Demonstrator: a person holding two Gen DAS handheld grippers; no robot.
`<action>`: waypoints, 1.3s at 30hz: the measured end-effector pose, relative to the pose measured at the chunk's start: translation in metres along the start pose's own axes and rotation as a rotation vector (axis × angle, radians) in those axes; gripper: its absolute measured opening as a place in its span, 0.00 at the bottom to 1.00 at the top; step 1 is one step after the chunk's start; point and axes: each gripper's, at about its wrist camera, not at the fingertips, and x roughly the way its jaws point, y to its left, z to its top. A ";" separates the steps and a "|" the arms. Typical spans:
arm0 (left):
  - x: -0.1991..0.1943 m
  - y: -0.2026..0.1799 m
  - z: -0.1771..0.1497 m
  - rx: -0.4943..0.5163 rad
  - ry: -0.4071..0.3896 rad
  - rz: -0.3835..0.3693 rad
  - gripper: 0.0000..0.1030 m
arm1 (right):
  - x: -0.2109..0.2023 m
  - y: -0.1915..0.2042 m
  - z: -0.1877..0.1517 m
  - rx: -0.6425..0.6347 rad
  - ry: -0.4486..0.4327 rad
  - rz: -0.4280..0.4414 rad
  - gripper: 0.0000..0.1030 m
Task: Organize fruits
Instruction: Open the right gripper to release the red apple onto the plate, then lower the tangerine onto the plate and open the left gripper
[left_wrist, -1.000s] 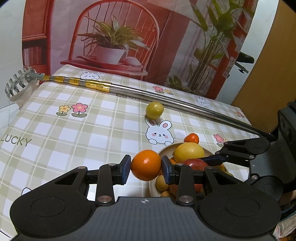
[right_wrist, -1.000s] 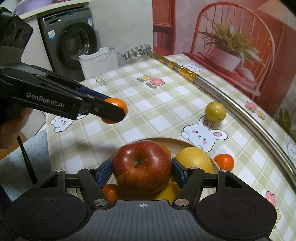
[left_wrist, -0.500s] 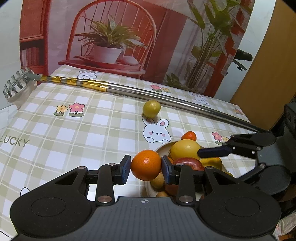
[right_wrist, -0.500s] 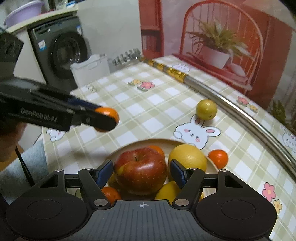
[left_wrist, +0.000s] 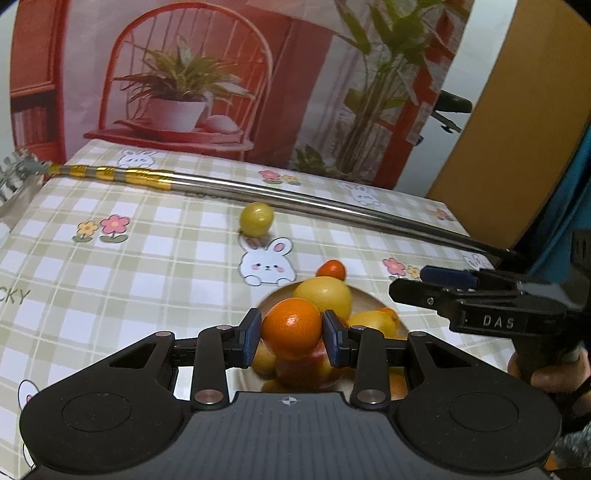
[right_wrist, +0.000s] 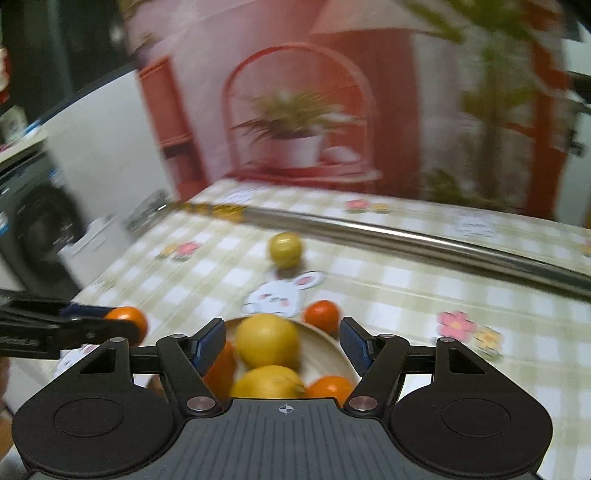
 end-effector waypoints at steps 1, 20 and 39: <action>0.001 -0.002 0.001 0.005 0.001 -0.004 0.37 | -0.004 -0.002 -0.004 0.011 -0.017 -0.016 0.63; 0.050 -0.005 0.033 -0.001 0.106 0.024 0.37 | -0.019 -0.017 -0.042 0.088 -0.101 -0.033 0.42; 0.099 -0.003 0.039 0.020 0.218 0.036 0.37 | -0.012 -0.045 -0.052 0.188 -0.109 0.000 0.42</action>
